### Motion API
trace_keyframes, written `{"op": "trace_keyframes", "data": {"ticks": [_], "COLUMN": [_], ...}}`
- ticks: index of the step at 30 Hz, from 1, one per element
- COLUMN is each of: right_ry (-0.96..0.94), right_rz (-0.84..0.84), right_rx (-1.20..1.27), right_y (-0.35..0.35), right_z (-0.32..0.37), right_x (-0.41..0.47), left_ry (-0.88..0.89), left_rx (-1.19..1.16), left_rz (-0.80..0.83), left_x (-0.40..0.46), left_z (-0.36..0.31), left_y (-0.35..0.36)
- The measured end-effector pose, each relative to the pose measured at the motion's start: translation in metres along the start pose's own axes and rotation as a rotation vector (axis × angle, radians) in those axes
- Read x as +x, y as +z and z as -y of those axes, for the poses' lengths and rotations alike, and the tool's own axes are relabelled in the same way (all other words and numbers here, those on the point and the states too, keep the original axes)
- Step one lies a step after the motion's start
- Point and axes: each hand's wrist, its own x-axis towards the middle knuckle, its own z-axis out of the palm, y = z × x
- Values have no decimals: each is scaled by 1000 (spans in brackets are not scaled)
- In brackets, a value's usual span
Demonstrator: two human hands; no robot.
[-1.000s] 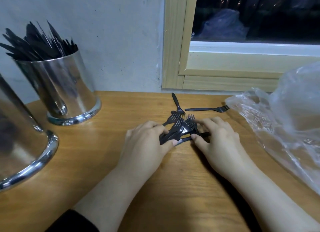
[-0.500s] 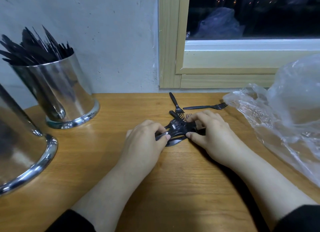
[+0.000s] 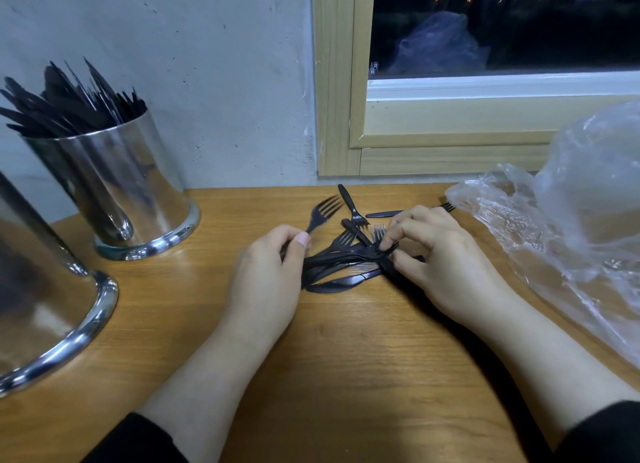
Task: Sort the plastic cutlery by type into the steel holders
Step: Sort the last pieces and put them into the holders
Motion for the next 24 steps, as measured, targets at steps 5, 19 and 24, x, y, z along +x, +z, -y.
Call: {"op": "trace_keyframes", "data": {"ticks": [5,19,24], "right_ry": [-147,-33,360], "right_rz": [-82,-450,-163], "right_rx": [3,103,-26], "right_y": [0,-4,0], "right_z": [7,16,-3], "right_x": [1,3,11], "left_ry": [44,36,-221], "left_rx": [-74,-290,-596], "left_rz": [-59,189,131], "left_x": [-2,-16,-31], "left_z": [-5,-13,-9], "left_y": [-4,-13,-17]}}
